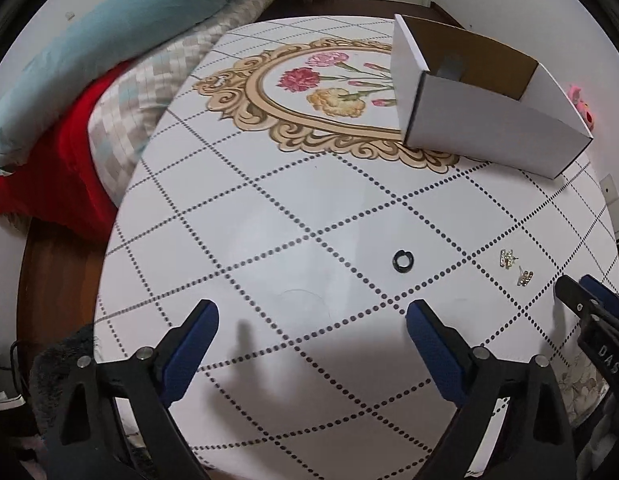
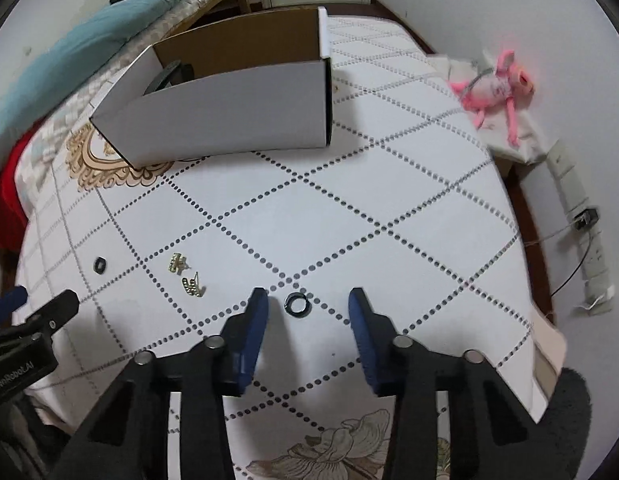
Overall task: Organize jewelry
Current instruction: 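Grasp a small black ring with the left gripper while the right gripper grasps the other ring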
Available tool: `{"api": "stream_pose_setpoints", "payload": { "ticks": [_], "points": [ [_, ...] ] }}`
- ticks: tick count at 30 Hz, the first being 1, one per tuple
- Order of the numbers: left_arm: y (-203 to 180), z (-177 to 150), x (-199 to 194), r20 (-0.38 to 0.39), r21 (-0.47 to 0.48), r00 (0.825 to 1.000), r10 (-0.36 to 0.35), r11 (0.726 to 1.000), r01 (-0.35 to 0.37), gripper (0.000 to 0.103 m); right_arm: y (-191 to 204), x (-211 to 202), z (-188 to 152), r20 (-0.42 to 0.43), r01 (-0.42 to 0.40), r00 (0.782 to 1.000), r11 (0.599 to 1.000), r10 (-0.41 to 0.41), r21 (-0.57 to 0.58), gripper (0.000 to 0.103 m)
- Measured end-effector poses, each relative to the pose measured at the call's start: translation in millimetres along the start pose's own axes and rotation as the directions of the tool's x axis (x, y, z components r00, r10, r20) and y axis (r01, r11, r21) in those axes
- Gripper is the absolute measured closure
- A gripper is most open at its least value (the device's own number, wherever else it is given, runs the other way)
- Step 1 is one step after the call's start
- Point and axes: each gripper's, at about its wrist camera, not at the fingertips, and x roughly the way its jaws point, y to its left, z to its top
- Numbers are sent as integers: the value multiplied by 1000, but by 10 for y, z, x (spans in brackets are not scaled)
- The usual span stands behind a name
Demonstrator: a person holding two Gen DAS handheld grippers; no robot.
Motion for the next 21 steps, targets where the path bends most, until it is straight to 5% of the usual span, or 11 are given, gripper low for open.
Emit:
{"api": "stream_pose_setpoints", "payload": {
  "ticks": [2,7,14,17,21],
  "points": [
    [-31,3,7,3,8,1000,-8,1000,8,8,28,-9,-8,10,21,1000,1000,-21,-9,90],
    [-196,38,71,3,47,999,-37,998,37,8,0,-30,-20,6,-1,1000,1000,1,6,90],
    [-359,105,120,13,64,997,-73,995,72,38,-60,-6,9,-3,-3,1000,1000,4,31,90],
    [-409,142,103,17,69,994,-105,992,104,70,-91,0,29,-6,1,1000,999,0,38,90],
    [-469,162,87,17,83,992,-122,989,120,90,-91,9,41,-7,5,1000,999,-5,39,89]
  ]
}}
